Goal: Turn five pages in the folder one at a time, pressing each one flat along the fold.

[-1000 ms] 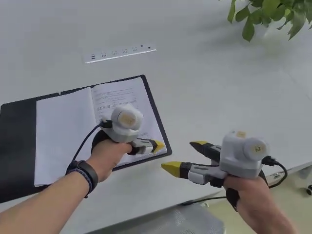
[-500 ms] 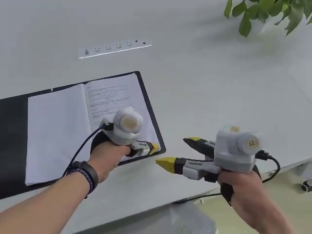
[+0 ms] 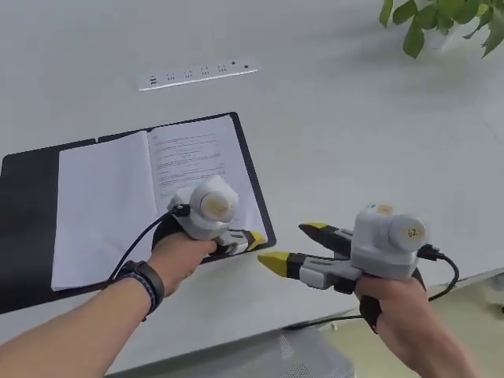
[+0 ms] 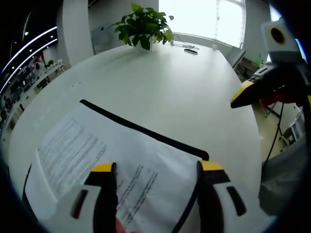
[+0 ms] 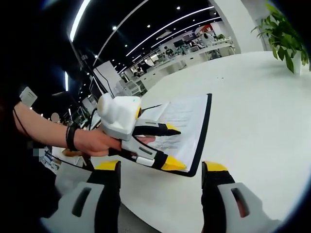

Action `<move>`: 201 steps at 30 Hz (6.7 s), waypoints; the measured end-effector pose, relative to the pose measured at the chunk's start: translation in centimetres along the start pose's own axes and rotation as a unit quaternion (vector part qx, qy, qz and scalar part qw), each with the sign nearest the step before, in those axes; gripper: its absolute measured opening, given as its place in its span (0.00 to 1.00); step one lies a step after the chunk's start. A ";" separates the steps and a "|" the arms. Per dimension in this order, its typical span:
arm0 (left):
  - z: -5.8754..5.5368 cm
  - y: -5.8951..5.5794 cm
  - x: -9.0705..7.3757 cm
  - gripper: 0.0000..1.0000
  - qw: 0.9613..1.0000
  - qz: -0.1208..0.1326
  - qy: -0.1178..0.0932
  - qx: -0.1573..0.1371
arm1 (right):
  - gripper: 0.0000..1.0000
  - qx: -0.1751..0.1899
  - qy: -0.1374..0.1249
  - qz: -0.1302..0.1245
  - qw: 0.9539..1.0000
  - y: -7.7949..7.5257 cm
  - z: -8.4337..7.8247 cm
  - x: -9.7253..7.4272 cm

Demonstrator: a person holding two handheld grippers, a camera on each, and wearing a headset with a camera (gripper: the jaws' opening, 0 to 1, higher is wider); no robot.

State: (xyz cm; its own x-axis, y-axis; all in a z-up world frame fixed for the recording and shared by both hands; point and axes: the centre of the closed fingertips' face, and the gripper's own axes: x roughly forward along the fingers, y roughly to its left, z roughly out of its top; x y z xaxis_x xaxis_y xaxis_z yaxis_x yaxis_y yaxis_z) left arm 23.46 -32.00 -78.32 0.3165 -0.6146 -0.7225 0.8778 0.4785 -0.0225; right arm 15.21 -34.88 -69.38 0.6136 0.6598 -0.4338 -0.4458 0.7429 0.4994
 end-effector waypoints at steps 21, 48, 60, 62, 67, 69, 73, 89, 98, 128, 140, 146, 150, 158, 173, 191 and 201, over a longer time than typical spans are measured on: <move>0.3 0.6 0.1 0.62 1.000 -0.002 -0.015 -0.005 | 0.47 0.074 -0.027 0.029 0.996 -4.5 1.6 6.3; 0.5 0.5 0.1 0.62 1.000 -0.008 -0.024 -0.016 | 0.31 0.153 -0.013 0.087 0.984 -3.3 1.5 9.6; 0.3 -0.9 -2.1 0.70 0.998 -0.035 -0.022 -0.041 | 0.17 0.184 -0.014 0.100 0.978 -2.4 0.1 8.0; 0.2 -1.1 -2.5 0.71 0.998 -0.035 -0.023 -0.040 | 0.14 0.182 -0.012 0.101 0.978 -2.1 -0.2 7.9; -0.3 -0.7 -3.8 0.71 0.998 -0.026 -0.026 -0.044 | 0.08 0.190 -0.010 0.094 0.977 -2.0 -0.6 7.8; -0.4 -0.5 -4.3 0.71 0.998 -0.021 -0.030 -0.048 | 0.07 0.185 -0.011 0.093 0.978 -1.8 -0.5 7.7; -0.9 0.1 -5.3 0.71 0.998 -0.009 -0.029 -0.049 | 0.00 0.177 -0.014 0.086 0.980 -1.8 -0.2 7.7; -3.2 3.8 -11.6 0.72 0.993 0.043 -0.059 -0.095 | 0.00 0.166 -0.031 0.084 0.982 -1.2 0.7 8.9; -5.3 6.1 -15.7 0.74 0.984 0.078 -0.082 -0.135 | 0.00 0.158 -0.032 0.092 0.983 0.6 1.0 10.0; -11.4 8.9 -24.7 0.75 0.963 0.144 -0.127 -0.190 | 0.00 0.108 0.000 0.143 0.984 10.3 2.4 15.5; -13.0 9.9 -27.0 0.74 0.955 0.160 -0.144 -0.206 | 0.00 0.088 0.025 0.178 0.980 15.2 2.7 19.3; -13.7 10.8 -28.3 0.74 0.951 0.171 -0.148 -0.213 | 0.00 0.084 0.040 0.189 0.978 16.7 2.3 20.8; -14.4 11.2 -29.2 0.74 0.947 0.180 -0.152 -0.219 | 0.00 0.079 0.052 0.198 0.976 17.9 1.8 21.6; -15.9 11.3 -29.8 0.74 0.942 0.187 -0.151 -0.233 | 0.00 0.077 0.077 0.205 0.973 18.9 0.7 23.3; -18.0 11.8 -30.1 0.73 0.939 0.189 -0.144 -0.248 | 0.00 0.094 0.111 0.205 0.968 20.0 -1.3 26.3; -19.2 11.6 -28.8 0.73 0.937 0.177 -0.133 -0.271 | 0.00 0.117 0.168 0.188 0.961 18.8 -5.3 29.6; -19.3 12.2 -28.8 0.73 0.936 0.179 -0.125 -0.275 | 0.03 0.126 0.189 0.179 0.957 18.4 -6.9 30.5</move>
State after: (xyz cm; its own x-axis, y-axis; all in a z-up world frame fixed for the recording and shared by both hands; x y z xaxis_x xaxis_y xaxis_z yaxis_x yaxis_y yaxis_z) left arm 18.10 3.63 -71.13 0.6894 -0.4481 -0.5692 0.4040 0.8900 -0.2114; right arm 21.22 -0.27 -78.65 0.1505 0.8963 -0.4170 -0.3828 0.4418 0.8113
